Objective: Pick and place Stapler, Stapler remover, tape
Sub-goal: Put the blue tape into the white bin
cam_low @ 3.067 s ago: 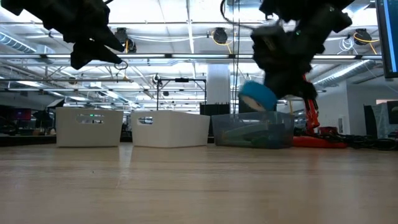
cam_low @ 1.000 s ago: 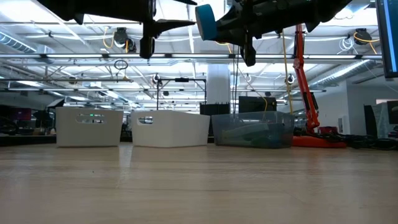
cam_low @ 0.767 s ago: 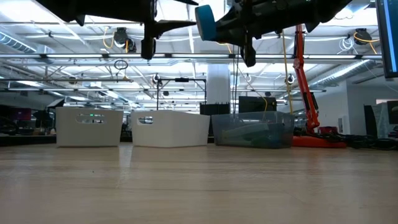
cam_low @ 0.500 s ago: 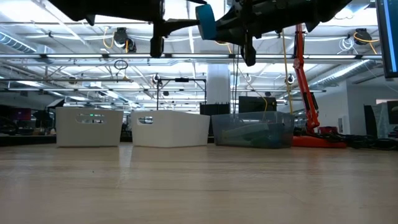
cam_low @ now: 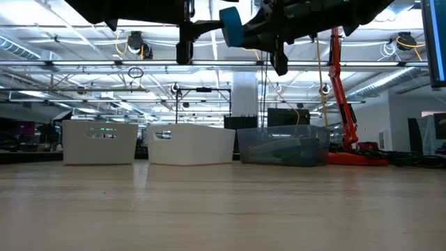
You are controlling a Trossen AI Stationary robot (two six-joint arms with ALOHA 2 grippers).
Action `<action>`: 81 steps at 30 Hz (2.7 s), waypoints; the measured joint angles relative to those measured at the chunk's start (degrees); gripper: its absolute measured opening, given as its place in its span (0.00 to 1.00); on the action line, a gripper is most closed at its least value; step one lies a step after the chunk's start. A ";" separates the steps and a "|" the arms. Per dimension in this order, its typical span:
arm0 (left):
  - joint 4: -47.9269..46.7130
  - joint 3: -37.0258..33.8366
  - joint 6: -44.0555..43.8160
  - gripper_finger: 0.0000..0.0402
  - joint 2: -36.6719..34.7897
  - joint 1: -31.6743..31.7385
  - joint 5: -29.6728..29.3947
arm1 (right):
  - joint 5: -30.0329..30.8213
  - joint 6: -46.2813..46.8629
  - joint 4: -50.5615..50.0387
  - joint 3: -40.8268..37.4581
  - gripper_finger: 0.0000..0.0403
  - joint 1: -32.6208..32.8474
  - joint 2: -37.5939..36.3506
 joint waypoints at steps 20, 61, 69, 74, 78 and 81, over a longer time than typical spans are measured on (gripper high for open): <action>-1.51 0.00 1.11 0.10 -0.04 1.56 5.63 | -0.64 -0.61 0.35 -0.04 0.09 -0.66 0.04; -63.78 18.12 21.87 0.10 0.48 21.47 -0.50 | -13.26 -20.59 -34.88 -0.11 0.31 -7.06 -17.51; -68.83 19.67 25.53 0.10 0.52 26.01 0.19 | -13.10 -23.44 -35.48 -0.15 0.30 -8.62 -19.59; -68.12 19.64 25.95 0.10 3.29 24.86 1.36 | -9.69 -23.49 -35.68 -0.15 0.30 -9.75 -21.94; -65.54 19.80 25.97 0.10 7.95 24.11 3.67 | -7.17 -23.49 -36.86 -0.15 0.30 -9.73 -23.46; -66.18 19.60 25.90 0.10 11.47 24.38 4.20 | -7.23 -23.39 -37.37 -0.15 0.30 -9.73 -24.25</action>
